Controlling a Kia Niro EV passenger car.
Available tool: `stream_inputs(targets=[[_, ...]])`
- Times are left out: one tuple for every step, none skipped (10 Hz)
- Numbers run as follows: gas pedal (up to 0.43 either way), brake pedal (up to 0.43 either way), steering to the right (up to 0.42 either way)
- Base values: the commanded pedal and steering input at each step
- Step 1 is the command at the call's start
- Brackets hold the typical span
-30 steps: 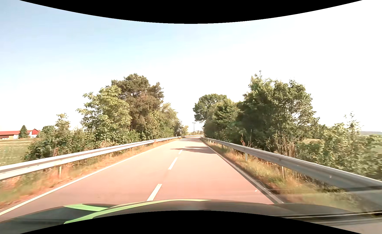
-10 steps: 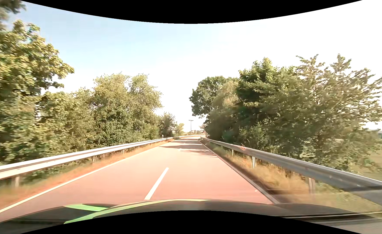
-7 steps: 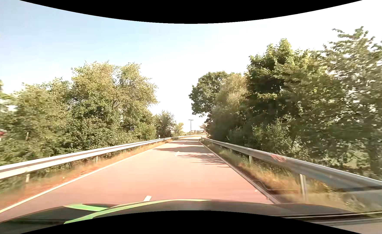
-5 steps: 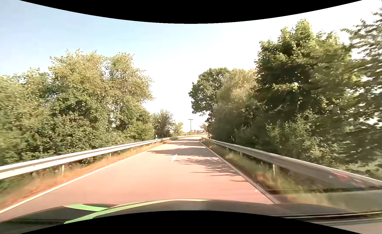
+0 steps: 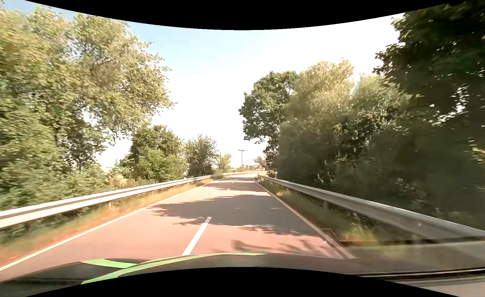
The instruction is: Follow the waypoints while adhering to traffic rules and regulations
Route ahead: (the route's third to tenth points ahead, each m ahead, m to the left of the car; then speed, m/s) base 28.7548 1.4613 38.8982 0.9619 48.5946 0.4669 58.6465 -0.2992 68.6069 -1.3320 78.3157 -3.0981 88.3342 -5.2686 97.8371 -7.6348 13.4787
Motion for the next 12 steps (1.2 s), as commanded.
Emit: stream_inputs(targets=[[0.260,0.000,-0.001],[0.260,0.000,-0.001],[0.248,0.000,-0.001],[0.248,0.000,-0.001],[0.248,0.000,-0.001],[0.248,0.000,-0.001],[0.248,0.000,-0.001],[0.248,0.000,-0.001],[0.248,0.000,-0.001],[0.248,0.000,-0.001],[0.248,0.000,-0.001],[0.240,0.000,-0.001]])
